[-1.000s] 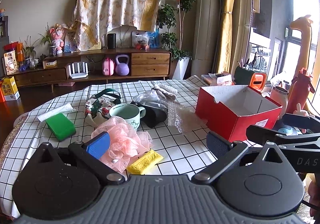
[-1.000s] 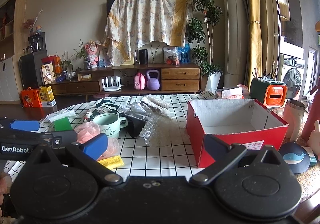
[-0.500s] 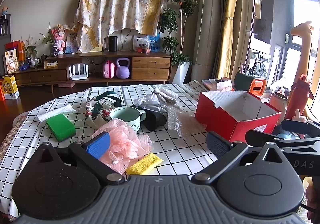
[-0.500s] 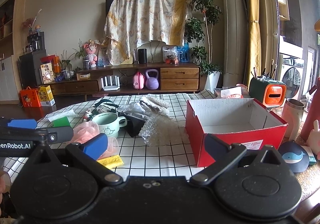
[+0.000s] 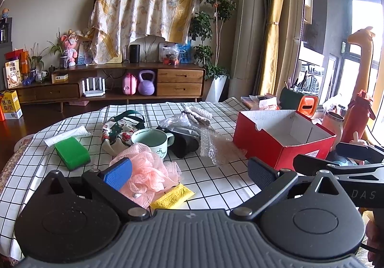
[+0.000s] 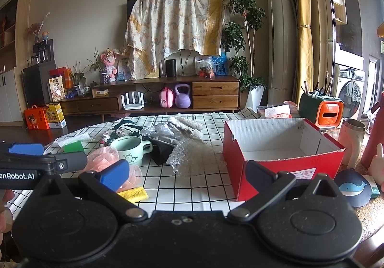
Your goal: Organize soft objects
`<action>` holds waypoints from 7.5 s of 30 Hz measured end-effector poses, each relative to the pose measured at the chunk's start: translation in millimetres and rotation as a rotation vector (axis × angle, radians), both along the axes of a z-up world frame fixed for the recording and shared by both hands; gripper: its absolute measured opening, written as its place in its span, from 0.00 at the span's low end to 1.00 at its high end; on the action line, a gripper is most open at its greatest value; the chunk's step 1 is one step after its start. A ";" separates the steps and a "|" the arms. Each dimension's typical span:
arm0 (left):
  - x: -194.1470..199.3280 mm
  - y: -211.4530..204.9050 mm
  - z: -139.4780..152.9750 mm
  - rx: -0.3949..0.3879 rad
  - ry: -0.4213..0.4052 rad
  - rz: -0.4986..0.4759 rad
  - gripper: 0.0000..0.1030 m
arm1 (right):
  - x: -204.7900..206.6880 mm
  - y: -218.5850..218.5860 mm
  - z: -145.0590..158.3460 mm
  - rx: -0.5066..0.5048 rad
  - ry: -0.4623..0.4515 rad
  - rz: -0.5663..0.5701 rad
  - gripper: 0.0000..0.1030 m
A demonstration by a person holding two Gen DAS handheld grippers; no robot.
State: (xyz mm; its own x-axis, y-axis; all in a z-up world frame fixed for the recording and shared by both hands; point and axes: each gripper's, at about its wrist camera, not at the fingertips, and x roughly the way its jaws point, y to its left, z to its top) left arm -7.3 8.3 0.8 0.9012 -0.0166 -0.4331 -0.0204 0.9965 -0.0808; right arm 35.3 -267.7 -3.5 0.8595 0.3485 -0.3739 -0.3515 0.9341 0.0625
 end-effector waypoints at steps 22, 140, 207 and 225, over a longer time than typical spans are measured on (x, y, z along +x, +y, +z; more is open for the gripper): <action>13.6 15.6 -8.5 -0.055 0.001 -0.012 1.00 | 23.0 14.1 -6.8 -0.039 0.021 0.038 1.00; 169.7 -53.8 13.0 0.059 0.078 -0.188 0.39 | 201.9 -147.3 42.5 0.283 0.155 0.076 0.03; 376.0 -230.5 -70.5 0.009 0.483 -0.355 0.71 | 259.4 -203.5 -47.2 0.016 0.288 -0.059 0.62; 291.7 -189.1 -14.7 -0.002 0.344 -0.394 0.79 | 202.5 -180.3 -2.9 0.030 0.214 -0.029 0.82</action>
State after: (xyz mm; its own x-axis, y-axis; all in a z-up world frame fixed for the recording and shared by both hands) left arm 284.4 -180.8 -13.9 0.6319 -0.3264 -0.7029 0.3302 0.9339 -0.1368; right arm 237.8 -448.1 -6.4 0.7715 0.3387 -0.5386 -0.3004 0.9402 0.1609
